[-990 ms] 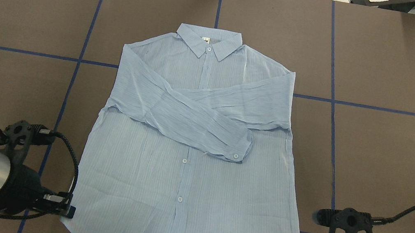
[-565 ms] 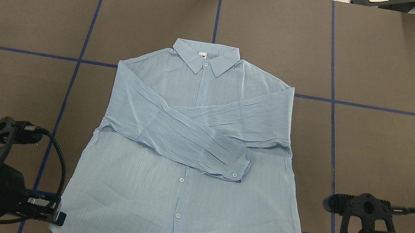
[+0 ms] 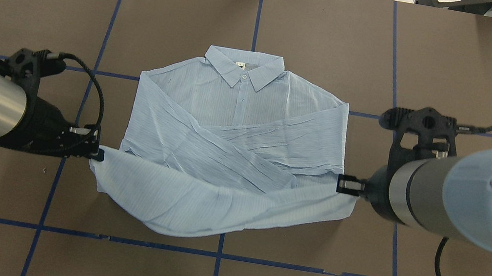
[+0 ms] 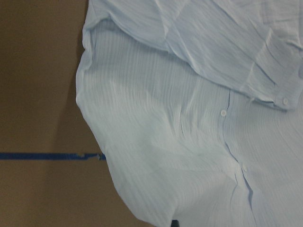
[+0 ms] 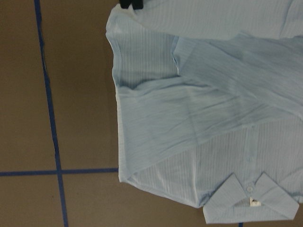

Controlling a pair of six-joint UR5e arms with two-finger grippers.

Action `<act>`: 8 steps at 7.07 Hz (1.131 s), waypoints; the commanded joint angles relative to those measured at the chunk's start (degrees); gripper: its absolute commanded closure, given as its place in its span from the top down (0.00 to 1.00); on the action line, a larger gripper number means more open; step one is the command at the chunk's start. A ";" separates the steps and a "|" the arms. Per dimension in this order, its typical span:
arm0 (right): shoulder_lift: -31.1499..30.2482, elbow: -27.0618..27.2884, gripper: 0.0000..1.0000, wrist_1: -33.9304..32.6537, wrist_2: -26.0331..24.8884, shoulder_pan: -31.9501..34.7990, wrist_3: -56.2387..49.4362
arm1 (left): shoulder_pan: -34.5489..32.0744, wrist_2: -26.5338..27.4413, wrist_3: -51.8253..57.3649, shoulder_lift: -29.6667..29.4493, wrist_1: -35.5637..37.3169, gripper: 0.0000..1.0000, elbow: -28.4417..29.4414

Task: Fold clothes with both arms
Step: 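Fold the hem with both grippers toward the collar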

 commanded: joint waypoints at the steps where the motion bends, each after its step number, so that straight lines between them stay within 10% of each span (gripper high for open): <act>1: 0.27 -8.62 0.00 9.57 1.44 8.27 -2.21 | -5.40 0.52 0.52 -4.93 0.04 0.00 4.47; 8: 3.59 -37.25 0.00 30.50 1.62 13.92 -6.78 | -5.59 10.80 9.22 -18.40 -6.52 0.00 34.24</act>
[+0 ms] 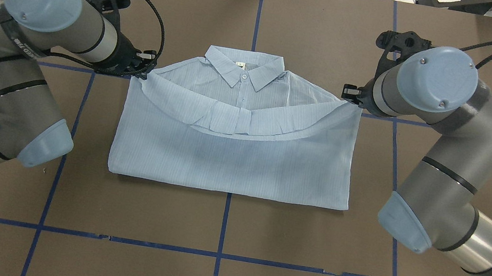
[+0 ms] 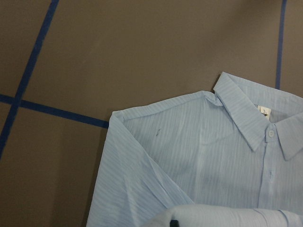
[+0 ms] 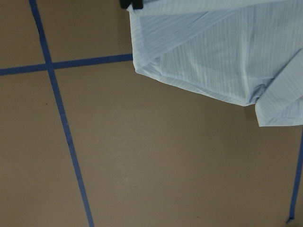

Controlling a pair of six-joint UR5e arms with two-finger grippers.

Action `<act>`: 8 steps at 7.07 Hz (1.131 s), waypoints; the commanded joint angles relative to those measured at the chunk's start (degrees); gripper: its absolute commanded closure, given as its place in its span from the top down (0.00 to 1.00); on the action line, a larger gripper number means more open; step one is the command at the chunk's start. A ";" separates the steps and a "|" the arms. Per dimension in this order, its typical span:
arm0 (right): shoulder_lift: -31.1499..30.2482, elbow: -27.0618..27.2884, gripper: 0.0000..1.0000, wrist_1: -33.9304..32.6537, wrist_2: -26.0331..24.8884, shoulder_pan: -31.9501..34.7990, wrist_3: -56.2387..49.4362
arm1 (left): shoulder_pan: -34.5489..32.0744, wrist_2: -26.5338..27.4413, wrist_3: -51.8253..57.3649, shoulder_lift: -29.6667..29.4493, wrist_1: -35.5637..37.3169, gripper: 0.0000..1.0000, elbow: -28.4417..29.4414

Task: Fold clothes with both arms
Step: 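Lower the hem near the collar and open both grippers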

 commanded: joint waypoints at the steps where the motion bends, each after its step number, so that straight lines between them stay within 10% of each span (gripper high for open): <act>1: 2.62 -10.83 0.00 6.24 -0.27 0.49 -0.66 | 0.16 1.04 1.30 -0.94 -8.62 0.00 9.63; 5: 2.71 -15.89 0.00 12.42 -0.36 0.40 -0.92 | 0.43 0.95 1.39 -0.94 -12.54 0.00 13.02; 7: 2.71 -15.80 0.99 12.51 -0.01 0.49 -0.93 | 0.25 0.34 5.39 0.02 -14.90 1.00 12.15; 8: 2.71 -15.62 1.00 12.16 0.86 1.53 -1.19 | -0.27 -2.53 10.21 0.55 -14.48 1.00 10.49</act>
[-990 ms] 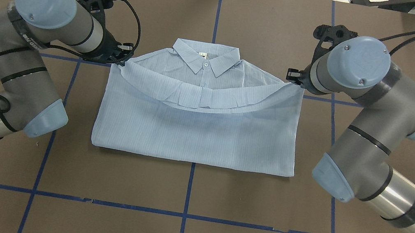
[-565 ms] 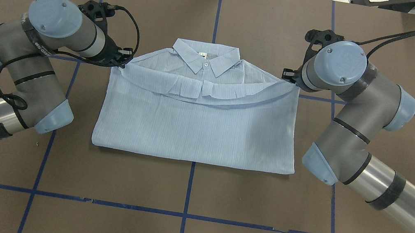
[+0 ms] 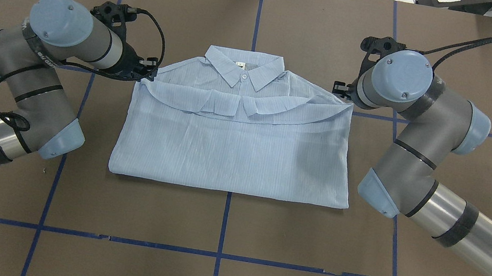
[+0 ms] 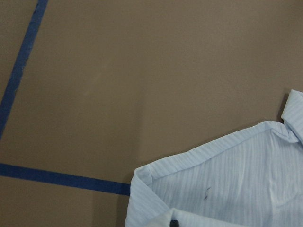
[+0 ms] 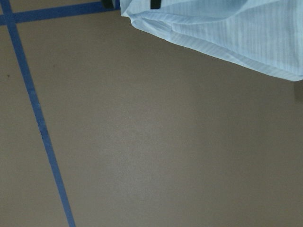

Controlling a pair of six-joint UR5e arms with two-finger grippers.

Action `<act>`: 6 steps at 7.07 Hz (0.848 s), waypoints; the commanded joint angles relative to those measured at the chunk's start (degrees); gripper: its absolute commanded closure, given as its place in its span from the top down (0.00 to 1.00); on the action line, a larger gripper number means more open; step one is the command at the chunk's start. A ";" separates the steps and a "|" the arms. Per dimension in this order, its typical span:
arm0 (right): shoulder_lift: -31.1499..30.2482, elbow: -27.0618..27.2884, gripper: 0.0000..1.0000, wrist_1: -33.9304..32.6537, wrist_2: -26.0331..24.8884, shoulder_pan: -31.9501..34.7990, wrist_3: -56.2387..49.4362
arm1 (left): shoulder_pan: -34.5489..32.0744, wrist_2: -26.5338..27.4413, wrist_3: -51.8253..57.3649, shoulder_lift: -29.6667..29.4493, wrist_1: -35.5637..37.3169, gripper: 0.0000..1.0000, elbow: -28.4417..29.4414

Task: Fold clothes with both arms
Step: 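Lower the hem near the collar and open both grippers, then lower the left gripper to the shirt side nearest it and grasp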

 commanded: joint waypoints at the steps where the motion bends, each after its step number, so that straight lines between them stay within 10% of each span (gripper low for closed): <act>1: -0.08 0.24 1.00 -0.30 5.21 2.29 -4.21 | -0.53 -4.88 5.94 3.66 -0.33 1.00 -4.49; 6: -0.88 1.03 1.00 0.14 7.10 3.18 -6.44 | 6.66 -4.38 5.16 15.12 -0.77 1.00 -15.94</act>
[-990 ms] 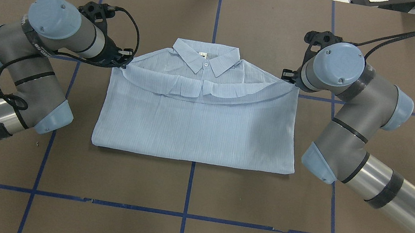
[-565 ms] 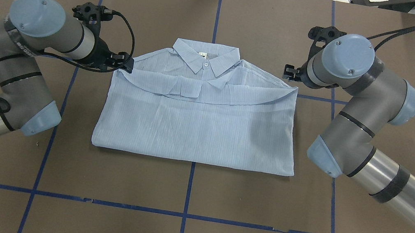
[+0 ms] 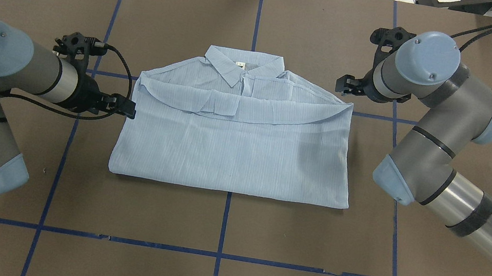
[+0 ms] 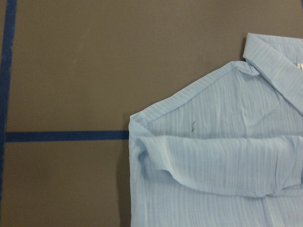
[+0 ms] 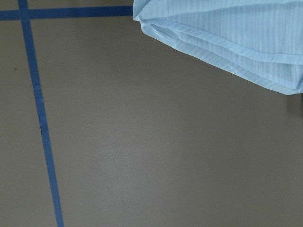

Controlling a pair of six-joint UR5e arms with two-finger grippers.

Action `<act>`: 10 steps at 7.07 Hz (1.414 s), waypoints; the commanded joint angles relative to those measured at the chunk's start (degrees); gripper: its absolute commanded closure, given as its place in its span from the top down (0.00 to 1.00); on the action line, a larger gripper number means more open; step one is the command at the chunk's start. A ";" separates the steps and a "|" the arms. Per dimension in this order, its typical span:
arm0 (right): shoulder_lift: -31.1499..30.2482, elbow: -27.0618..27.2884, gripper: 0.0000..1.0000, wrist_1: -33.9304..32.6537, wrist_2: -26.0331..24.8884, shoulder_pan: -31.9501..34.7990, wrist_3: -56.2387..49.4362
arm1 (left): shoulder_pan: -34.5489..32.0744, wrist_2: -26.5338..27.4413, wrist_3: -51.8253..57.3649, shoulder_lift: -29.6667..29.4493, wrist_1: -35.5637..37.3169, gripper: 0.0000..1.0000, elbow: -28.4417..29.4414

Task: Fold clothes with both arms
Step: 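Lower the left gripper to the shirt side nearest it and grasp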

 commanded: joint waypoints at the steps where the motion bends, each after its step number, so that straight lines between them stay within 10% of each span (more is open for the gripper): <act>1: -0.09 0.12 1.00 0.05 0.02 0.01 0.00 | 5.60 2.76 -3.45 1.33 0.02 1.00 -0.84; 6: -0.18 1.00 1.00 0.05 0.46 -0.08 -0.09 | 8.18 4.63 -6.03 1.24 0.29 1.00 0.13; 10: -0.27 1.00 1.00 0.05 0.46 -0.16 -0.09 | 9.76 4.46 -6.12 1.24 0.46 0.81 0.04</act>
